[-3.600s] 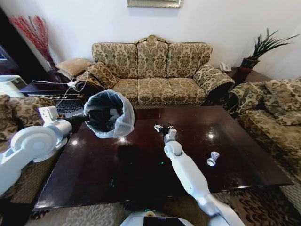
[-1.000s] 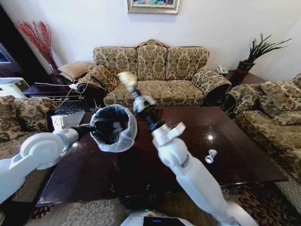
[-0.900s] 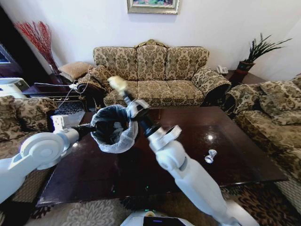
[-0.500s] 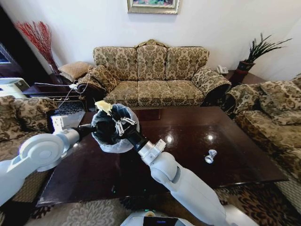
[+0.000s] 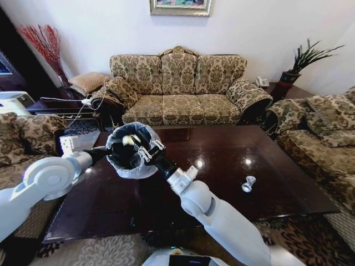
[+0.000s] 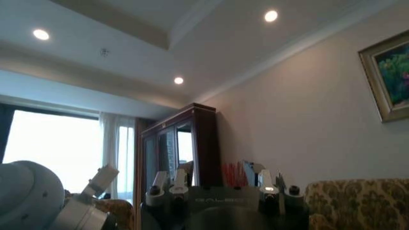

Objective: Move to the front of the table and place the trash on the table into the trash bin.

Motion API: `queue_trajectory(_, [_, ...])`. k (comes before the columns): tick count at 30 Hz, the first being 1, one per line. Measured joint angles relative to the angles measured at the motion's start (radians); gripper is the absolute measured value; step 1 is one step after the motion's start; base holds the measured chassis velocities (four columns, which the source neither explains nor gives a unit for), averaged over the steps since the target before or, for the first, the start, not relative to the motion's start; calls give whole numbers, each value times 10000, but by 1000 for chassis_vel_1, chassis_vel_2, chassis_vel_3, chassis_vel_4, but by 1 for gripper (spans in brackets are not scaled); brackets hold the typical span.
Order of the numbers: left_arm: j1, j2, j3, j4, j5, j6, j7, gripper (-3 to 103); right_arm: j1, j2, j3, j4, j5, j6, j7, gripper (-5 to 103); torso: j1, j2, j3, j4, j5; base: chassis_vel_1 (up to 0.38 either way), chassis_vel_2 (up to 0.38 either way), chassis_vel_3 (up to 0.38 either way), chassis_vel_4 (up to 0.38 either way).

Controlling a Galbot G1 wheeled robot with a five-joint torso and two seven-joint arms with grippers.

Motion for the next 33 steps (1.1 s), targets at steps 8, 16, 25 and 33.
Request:
queue_trajectory(8, [112, -125, -129, -30, 74, -5, -5, 0, -703, 180, 1117, 589, 188, -69, 534, 73, 0, 0, 0, 3, -5, 0, 0, 0, 0])
queue_trajectory(16, [-13, -179, -95, 42, 142, -51, -10, 0, -4234, 87, 3990, 939, 93, -783, 1613, 100, 1, 0, 0, -2, 2, 0, 0, 0, 0])
queue_trajectory(25, [21, -404, -89, -79, 244, -58, 8, 0, -6580, 670, 5222, 1186, -128, -702, 1801, 100, -3, 0, -1, 0, -3, -24, -21, 28, 37])
queue_trajectory(33, [40, -522, -100, -128, 322, -60, 31, 0, -6740, 896, 5335, 955, -389, -403, 1992, 100, 0, 0, 0, 2, -2, -147, -160, 184, 151])
